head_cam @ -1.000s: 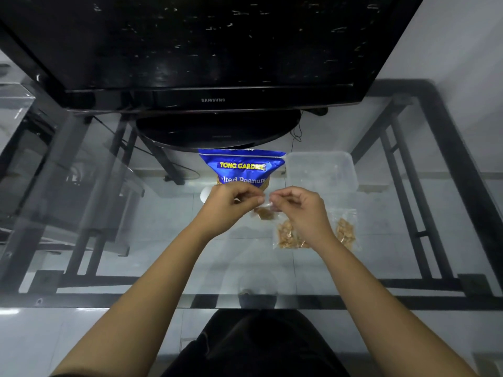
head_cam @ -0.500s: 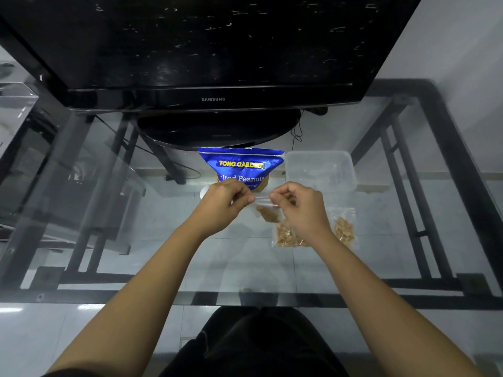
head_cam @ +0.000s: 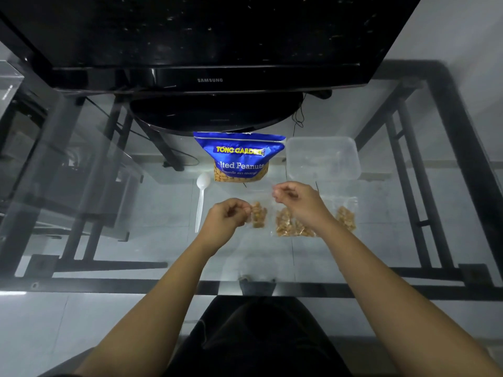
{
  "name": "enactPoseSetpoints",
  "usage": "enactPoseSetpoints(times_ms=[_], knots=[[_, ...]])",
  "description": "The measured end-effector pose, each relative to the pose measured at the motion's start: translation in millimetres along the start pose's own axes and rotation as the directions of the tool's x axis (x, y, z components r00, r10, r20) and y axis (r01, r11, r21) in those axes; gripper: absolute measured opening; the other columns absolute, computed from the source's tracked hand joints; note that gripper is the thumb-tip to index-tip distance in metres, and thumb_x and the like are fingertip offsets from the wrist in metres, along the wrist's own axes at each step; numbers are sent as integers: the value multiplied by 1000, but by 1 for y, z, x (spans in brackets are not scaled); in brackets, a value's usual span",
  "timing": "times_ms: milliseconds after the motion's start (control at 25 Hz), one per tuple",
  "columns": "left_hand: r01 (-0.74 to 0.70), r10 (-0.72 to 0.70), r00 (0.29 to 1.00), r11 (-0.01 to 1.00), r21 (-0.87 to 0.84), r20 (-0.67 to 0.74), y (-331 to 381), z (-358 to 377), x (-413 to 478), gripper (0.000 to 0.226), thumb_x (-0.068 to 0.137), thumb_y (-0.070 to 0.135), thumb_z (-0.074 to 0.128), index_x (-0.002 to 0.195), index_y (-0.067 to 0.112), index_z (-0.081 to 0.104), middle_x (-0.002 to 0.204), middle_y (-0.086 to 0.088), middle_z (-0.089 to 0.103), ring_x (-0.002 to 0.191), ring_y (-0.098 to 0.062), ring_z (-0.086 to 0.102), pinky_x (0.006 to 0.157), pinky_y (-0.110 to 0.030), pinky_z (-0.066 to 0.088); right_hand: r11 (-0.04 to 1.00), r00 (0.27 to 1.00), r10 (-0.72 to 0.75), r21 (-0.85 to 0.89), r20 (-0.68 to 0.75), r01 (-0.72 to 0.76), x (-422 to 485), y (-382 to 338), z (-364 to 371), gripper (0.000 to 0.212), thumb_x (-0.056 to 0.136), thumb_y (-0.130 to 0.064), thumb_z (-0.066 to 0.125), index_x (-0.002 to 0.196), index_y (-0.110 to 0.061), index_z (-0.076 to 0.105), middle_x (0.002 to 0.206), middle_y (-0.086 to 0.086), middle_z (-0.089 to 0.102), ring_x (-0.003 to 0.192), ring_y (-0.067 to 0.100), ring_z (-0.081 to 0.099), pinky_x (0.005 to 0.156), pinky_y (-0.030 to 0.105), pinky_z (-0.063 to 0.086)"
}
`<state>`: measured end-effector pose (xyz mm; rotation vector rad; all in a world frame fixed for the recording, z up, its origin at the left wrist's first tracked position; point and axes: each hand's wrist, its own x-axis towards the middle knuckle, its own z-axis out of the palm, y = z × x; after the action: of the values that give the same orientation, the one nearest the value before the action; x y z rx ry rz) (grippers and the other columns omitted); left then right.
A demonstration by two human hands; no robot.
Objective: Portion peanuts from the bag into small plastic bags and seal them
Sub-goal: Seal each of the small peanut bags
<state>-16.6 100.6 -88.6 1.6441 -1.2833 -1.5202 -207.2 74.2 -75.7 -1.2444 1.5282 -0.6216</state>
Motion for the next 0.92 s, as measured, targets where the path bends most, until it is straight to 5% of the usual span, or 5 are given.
enactPoseSetpoints(times_ms=[320, 480, 600, 720, 920], knots=[[122, -64, 979, 945, 305, -194, -25, 4, 10, 13, 91, 16, 52, 93, 9, 62, 78, -7, 67, 73, -24, 67, 77, -39, 56, 661, 991, -117, -740, 66, 127, 15, 35, 8, 42, 93, -13, 48, 134, -12, 44, 131, 12, 52, 123, 31, 39, 100, 33, 34], [-22, 164, 959, 856, 516, -231, -35, 13, 6, 48, 84, 30, 64, 125, 13, 48, 108, -11, 57, 93, -25, 57, 77, -33, 48, 652, 992, -122, -751, 35, 107, 19, 32, 7, 45, 91, -17, 53, 134, -11, 41, 129, 15, 53, 124, 30, 38, 101, 35, 34], [-283, 524, 850, 552, 785, -62, -54, 23, 0, 40, 86, 26, 57, 120, 6, 57, 120, -19, 58, 100, -33, 57, 82, -40, 54, 643, 982, -185, -751, 35, 147, 21, 32, 6, 38, 89, -13, 55, 127, -11, 48, 120, 13, 56, 117, 29, 44, 97, 33, 36], [-335, 591, 804, 366, 868, 61, -64, 26, -3, 40, 86, 28, 47, 109, 1, 64, 112, -17, 67, 88, -31, 64, 76, -36, 56, 667, 968, -246, -716, 47, 204, 20, 33, 5, 29, 87, -4, 54, 115, -11, 55, 109, 9, 60, 104, 25, 51, 84, 29, 39], [-312, 502, 862, 633, 708, -68, -42, 29, -6, 42, 90, 28, 51, 123, 4, 55, 117, -18, 61, 102, -29, 56, 86, -32, 47, 880, 961, -272, -391, 51, 270, 4, 31, -3, 23, 88, -6, 57, 109, -16, 58, 90, -4, 57, 83, 9, 57, 74, 18, 47]])
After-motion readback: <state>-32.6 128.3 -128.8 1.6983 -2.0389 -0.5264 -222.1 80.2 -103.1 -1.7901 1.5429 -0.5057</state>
